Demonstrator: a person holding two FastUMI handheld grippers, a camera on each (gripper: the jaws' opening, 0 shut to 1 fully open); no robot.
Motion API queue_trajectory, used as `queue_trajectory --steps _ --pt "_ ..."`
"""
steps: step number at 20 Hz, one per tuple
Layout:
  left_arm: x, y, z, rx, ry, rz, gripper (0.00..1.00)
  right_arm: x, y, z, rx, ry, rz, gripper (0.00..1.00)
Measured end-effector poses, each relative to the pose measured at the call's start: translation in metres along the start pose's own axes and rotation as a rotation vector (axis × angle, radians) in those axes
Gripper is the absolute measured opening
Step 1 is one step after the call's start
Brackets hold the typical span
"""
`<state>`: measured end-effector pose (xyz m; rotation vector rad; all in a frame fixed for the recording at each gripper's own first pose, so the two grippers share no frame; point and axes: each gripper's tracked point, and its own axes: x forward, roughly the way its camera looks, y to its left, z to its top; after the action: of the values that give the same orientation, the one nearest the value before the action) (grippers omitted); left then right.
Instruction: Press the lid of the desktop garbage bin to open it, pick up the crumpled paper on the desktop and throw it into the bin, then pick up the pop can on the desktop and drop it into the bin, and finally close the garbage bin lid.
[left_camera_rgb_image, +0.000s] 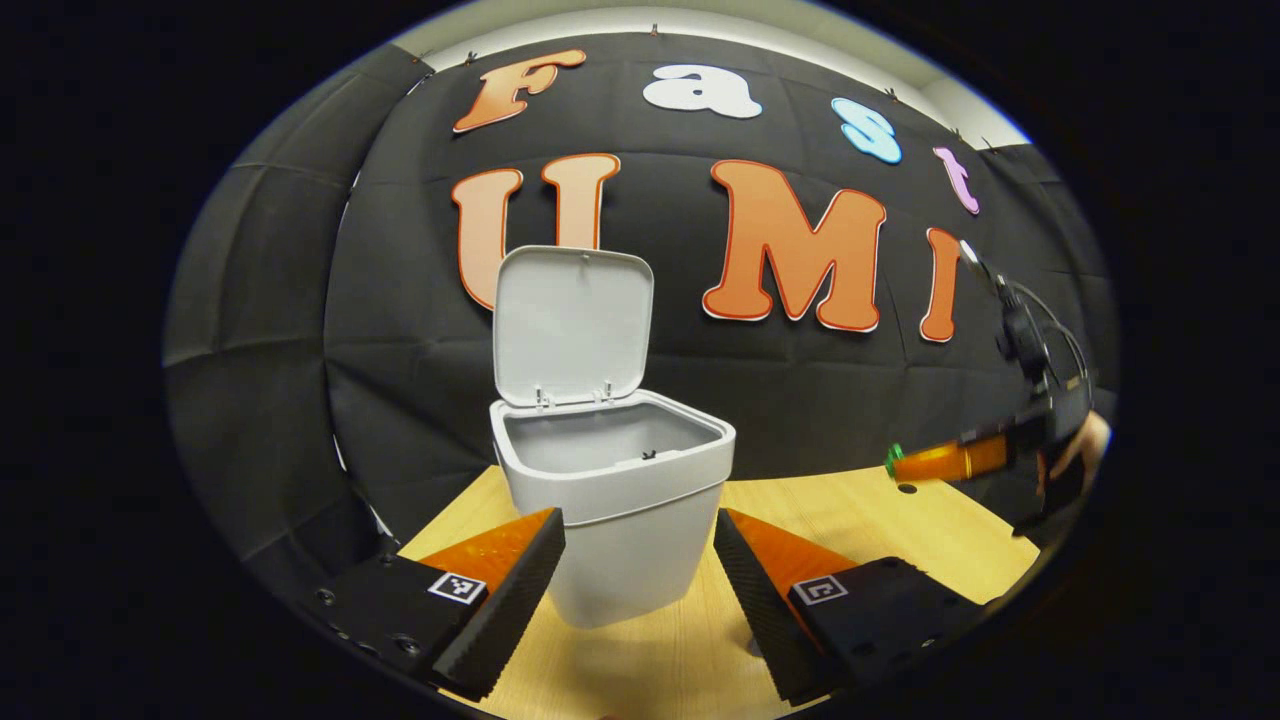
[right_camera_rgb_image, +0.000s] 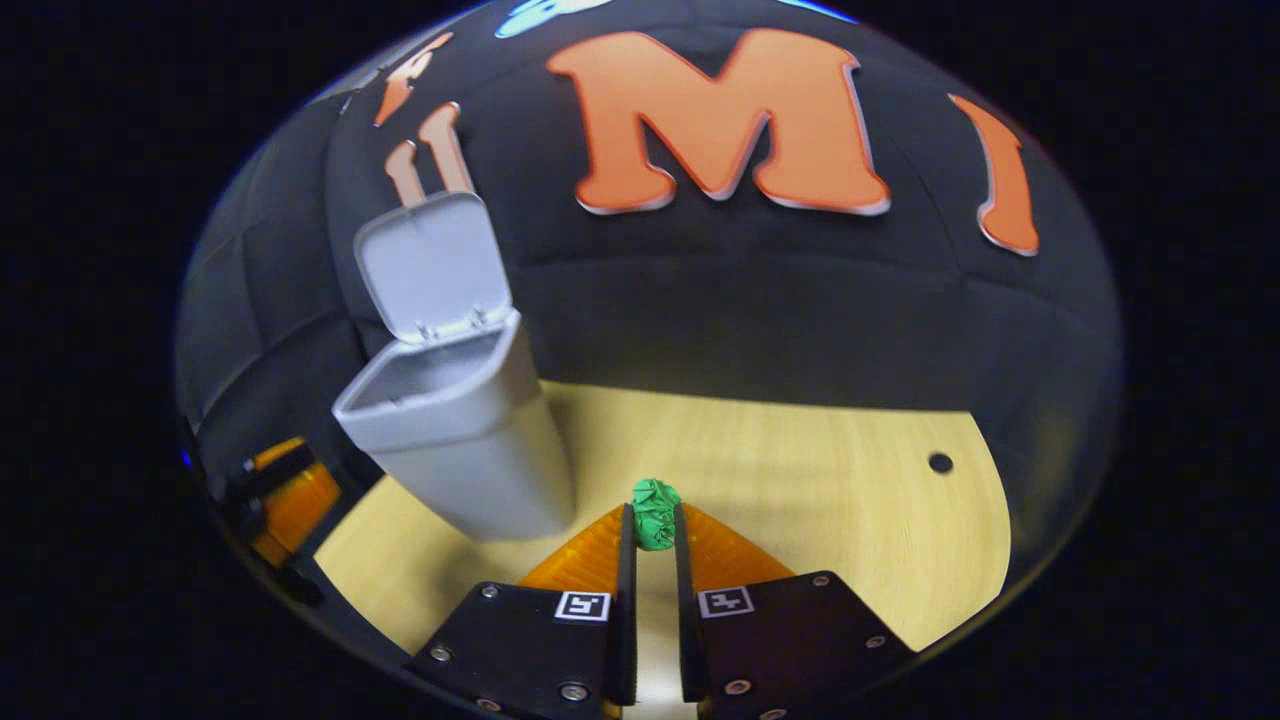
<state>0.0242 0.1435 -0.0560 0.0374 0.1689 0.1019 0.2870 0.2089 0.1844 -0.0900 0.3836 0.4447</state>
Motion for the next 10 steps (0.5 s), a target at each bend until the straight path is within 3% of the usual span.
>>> queue_trajectory --steps 1,3,4,5,7,10 --pt "-0.003 0.005 0.0 -0.002 -0.004 0.003 0.95 0.012 0.034 0.017 -0.014 -0.039 0.042 0.17" --pt "-0.009 0.014 0.002 -0.022 -0.011 0.011 0.95 0.02 0.058 0.036 -0.087 -0.09 0.093 0.17" --pt "-0.011 0.019 0.004 -0.031 -0.013 0.015 0.95 0.025 0.098 0.086 -0.13 -0.108 0.123 0.17" --pt "-0.013 0.024 0.003 -0.036 -0.015 0.02 0.95 0.004 0.104 0.078 -0.178 -0.119 0.154 0.17" --pt "-0.016 0.035 0.002 -0.041 -0.012 0.036 0.95 0.048 0.18 0.088 -0.263 -0.09 0.188 0.17" --pt "-0.02 0.049 0.0 -0.06 -0.009 0.054 0.95 0.089 0.17 0.066 -0.293 -0.003 0.187 0.17"
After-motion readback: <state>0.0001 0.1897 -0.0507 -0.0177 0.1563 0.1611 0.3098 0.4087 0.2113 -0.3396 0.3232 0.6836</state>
